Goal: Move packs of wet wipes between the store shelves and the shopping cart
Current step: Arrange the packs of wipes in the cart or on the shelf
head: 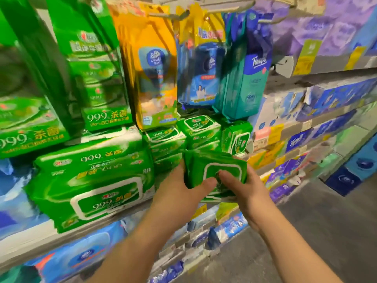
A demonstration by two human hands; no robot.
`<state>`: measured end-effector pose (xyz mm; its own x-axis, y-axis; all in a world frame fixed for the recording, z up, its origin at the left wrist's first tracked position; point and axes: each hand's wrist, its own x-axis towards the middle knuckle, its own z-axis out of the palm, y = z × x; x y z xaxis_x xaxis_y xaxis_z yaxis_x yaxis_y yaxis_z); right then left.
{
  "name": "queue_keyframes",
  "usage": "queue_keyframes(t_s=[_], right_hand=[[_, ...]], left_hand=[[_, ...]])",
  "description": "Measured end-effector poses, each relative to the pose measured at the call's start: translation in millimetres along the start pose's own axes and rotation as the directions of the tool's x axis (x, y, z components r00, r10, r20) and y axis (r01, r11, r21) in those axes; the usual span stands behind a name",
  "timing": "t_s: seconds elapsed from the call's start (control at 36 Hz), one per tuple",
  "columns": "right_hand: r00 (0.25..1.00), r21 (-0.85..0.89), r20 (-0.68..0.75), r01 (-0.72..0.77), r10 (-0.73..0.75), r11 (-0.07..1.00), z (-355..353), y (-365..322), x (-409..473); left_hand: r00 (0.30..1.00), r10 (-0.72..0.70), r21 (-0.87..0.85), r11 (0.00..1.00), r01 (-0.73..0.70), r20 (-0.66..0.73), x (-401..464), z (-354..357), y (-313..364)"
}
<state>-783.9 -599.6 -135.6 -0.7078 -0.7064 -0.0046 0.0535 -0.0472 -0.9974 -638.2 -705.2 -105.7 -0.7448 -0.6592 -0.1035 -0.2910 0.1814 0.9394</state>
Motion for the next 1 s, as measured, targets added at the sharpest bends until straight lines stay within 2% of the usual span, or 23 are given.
queue_keyframes(t_s=[0.08,0.19,0.28,0.53,0.61,0.69,0.78,0.92,1.0], right_hand=[[0.998,-0.017,0.070,-0.007,0.008,1.000,2,4,20],[0.988,-0.013,0.156,-0.010,0.012,1.000,3,7,39],[0.980,-0.014,0.197,0.002,0.001,1.000,1,7,46],[0.911,-0.182,0.404,0.176,-0.090,0.967,-4,12,81],[0.888,-0.259,0.440,0.265,-0.130,0.929,-6,16,87],[0.869,-0.303,0.471,0.318,-0.149,0.898,-5,23,88],[0.871,-0.316,0.473,0.307,-0.131,0.898,-2,31,91],[0.835,-0.302,0.550,0.213,-0.012,0.929,-6,24,95],[0.845,-0.282,0.535,0.171,0.007,0.944,-8,15,95]], left_hand=[[0.999,0.007,-0.027,1.000,-0.008,-0.041,12,-1,-6],[0.992,0.034,0.053,0.998,-0.027,-0.123,21,3,-12],[0.988,-0.008,0.043,0.999,0.015,-0.154,22,4,-13],[0.946,-0.143,-0.150,0.983,0.103,-0.291,23,18,-9],[0.905,-0.176,-0.156,0.980,0.124,-0.387,22,24,-9],[0.870,-0.166,-0.089,0.986,0.141,-0.464,23,29,-8],[0.835,-0.161,-0.110,0.986,0.121,-0.526,27,31,-6],[0.801,-0.171,-0.123,0.985,0.122,-0.573,28,39,-4],[0.769,-0.172,-0.123,0.985,0.122,-0.616,26,44,1]])
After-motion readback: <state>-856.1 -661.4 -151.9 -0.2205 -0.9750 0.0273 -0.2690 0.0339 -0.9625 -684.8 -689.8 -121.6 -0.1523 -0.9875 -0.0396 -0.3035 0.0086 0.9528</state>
